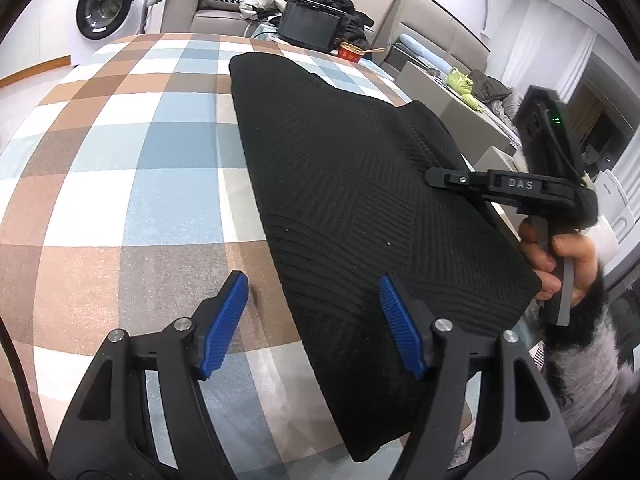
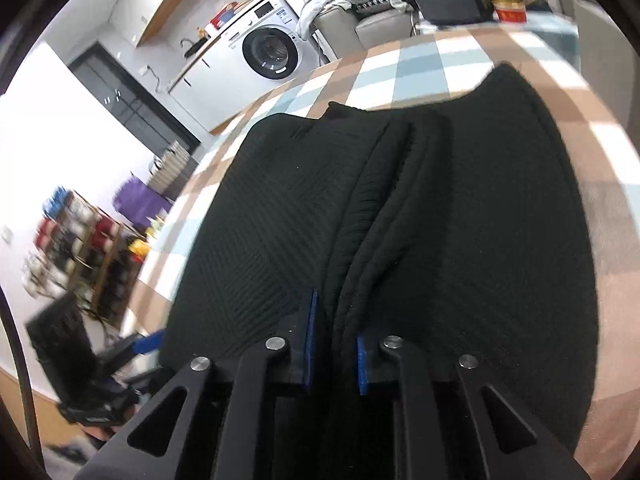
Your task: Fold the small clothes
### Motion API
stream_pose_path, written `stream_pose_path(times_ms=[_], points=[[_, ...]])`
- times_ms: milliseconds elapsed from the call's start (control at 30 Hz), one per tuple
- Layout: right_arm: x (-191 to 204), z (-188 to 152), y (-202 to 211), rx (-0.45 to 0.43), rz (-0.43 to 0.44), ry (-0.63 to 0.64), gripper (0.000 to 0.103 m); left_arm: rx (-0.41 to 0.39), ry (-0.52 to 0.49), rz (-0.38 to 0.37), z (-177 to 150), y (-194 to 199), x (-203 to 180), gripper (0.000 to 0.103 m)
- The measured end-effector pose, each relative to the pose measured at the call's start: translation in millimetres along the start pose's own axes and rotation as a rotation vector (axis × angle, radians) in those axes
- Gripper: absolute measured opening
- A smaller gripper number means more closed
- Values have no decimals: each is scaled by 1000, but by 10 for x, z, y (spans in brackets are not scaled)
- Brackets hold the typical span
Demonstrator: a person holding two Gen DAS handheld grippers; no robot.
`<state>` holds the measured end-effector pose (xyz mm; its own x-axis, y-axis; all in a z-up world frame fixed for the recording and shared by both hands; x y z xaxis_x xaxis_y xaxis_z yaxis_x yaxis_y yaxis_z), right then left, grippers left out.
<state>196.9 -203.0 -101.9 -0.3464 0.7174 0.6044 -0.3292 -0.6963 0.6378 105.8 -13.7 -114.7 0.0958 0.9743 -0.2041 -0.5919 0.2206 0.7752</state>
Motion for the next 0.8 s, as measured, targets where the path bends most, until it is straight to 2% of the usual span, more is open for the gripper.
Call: stream_pose_path(times_ms=[167,300,367,400,467,533,700,800], points=[[302,133,245,-28,-48,115,11,-36,10,-23,31,117,-1,66],[472,248,623,-72,-154,230,11,-51,9,-18,53,154,-7,66],[292,249,777,-98,-199,191,11,-40,11,-20,46,120,-17,66],[107,218,791,-97,-215,129,11,-27,11,-19,41,82,-30,66],[-149,118,704,-44,-240,54,13,-5,4,-20,22,33,-66,66],[-413,-6,569,29,-237,-25,13,8,-9,-17,6,-4,-107,66],[-502,-175,830,-23,-159,-64,22,14,-29,-10,11,-27,-172,66],[-447,-509,1053,-42,-88,-82,22,10,-29,-17,9,-22,-210,66]])
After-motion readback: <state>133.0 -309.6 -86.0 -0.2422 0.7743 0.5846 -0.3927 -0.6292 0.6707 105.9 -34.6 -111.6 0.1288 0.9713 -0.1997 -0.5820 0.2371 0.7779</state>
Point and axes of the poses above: each gripper's, at about its wrist camera, not at the fingertips, and y roughly against the way its jaws point, x to its left, z to its top, the point moved 2 cm from there along -y, roughly the way its jaws point, and after that the axes turned 11 degrees about z, right-handed, at the moved point
